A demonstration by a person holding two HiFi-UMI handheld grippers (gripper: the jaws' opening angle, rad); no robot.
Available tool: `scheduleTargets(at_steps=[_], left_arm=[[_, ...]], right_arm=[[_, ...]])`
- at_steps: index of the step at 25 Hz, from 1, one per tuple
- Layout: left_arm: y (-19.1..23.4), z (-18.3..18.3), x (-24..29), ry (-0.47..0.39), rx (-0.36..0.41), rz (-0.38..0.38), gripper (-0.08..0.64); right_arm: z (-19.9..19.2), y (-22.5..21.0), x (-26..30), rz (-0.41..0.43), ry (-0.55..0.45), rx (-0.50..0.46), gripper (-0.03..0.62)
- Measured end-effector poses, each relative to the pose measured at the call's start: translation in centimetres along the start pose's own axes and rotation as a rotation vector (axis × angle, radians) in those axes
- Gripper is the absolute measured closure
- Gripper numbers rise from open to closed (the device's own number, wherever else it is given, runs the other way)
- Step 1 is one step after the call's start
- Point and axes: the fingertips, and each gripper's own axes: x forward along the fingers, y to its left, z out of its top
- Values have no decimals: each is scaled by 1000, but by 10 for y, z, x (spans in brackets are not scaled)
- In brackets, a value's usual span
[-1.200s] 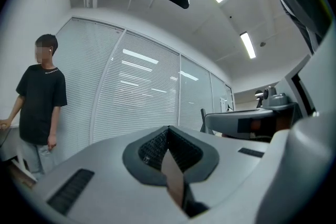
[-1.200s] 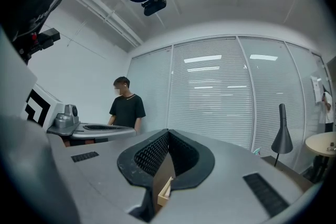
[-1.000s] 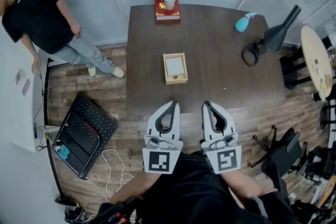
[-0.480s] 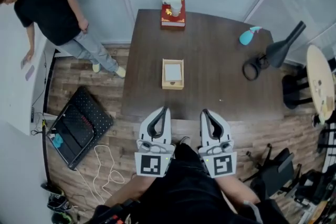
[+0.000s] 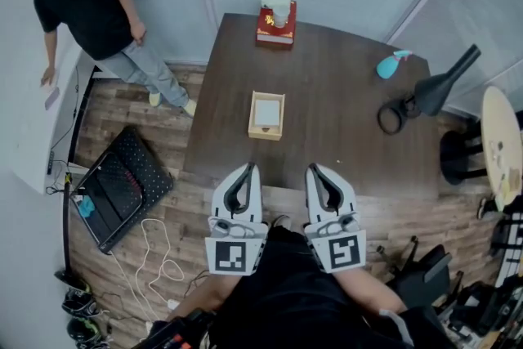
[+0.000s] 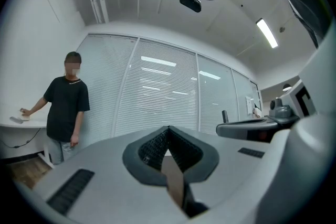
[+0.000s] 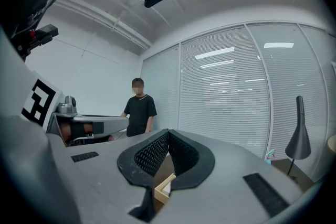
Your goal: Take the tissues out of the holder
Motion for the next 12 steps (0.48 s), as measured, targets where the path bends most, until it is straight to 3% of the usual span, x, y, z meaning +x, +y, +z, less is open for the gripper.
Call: scheduleTargets(at_steps=[12], left_arm=[[-11,11,-2,-51,55,63,561]], right_arm=[[1,-18,-11,73,-20,9,583]])
